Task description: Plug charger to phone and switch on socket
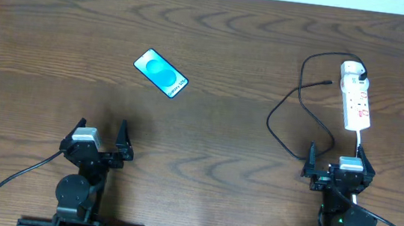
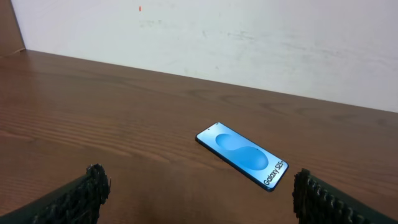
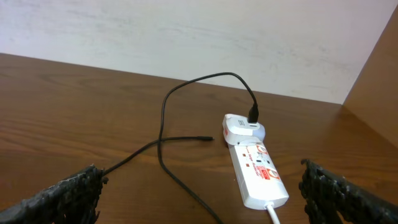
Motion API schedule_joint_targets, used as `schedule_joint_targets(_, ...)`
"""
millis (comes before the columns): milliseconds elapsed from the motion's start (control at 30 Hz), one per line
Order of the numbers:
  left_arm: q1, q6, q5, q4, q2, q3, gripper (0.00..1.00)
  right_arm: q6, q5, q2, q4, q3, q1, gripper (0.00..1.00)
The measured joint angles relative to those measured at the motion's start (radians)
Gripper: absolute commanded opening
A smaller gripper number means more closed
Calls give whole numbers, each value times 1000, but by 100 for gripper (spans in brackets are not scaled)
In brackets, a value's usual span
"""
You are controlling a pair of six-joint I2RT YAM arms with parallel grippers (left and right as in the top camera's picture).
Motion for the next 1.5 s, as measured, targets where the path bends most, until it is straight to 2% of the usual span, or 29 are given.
schedule_joint_targets(1500,0,5,-20,2,0,0,96,0,0,0,0,0,0,99)
